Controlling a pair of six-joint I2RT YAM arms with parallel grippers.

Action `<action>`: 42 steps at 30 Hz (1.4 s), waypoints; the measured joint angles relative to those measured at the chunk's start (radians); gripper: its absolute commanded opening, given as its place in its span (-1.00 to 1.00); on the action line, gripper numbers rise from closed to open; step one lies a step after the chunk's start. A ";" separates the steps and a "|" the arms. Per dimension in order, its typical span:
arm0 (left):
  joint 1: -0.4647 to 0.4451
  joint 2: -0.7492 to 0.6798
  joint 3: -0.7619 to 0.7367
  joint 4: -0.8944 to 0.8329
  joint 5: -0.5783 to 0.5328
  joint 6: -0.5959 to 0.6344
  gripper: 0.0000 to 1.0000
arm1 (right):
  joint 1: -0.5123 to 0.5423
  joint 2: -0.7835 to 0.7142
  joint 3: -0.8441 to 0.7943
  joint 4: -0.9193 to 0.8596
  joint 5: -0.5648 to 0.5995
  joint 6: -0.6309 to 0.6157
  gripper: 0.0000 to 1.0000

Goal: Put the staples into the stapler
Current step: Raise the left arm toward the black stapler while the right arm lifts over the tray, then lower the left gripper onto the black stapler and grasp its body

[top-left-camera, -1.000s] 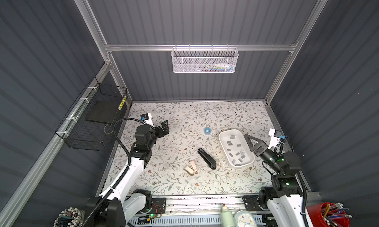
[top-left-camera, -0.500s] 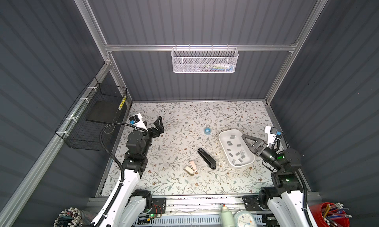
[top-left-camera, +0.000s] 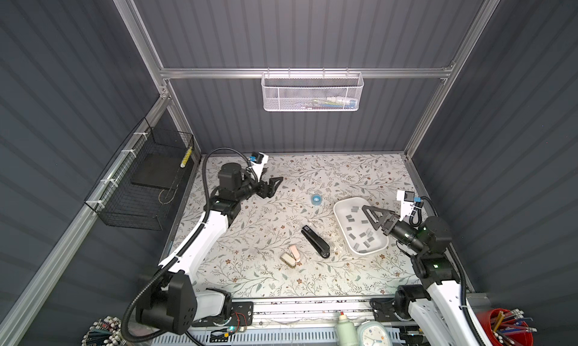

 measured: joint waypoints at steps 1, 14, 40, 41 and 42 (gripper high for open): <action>-0.021 0.012 0.005 -0.023 0.023 0.060 0.37 | 0.000 0.020 0.000 -0.008 0.017 -0.019 0.98; -0.320 0.054 0.023 -0.369 0.120 0.790 0.14 | -0.002 -0.008 -0.006 -0.101 0.256 -0.152 0.98; -0.563 0.547 0.312 -0.658 -0.124 1.025 0.14 | -0.004 -0.121 -0.032 -0.147 0.325 -0.201 0.98; -0.563 0.554 0.317 -0.662 -0.128 1.025 0.14 | -0.004 -0.121 -0.034 -0.147 0.324 -0.201 0.98; -0.563 0.561 0.323 -0.666 -0.130 1.025 0.14 | -0.004 -0.121 -0.034 -0.147 0.322 -0.201 0.98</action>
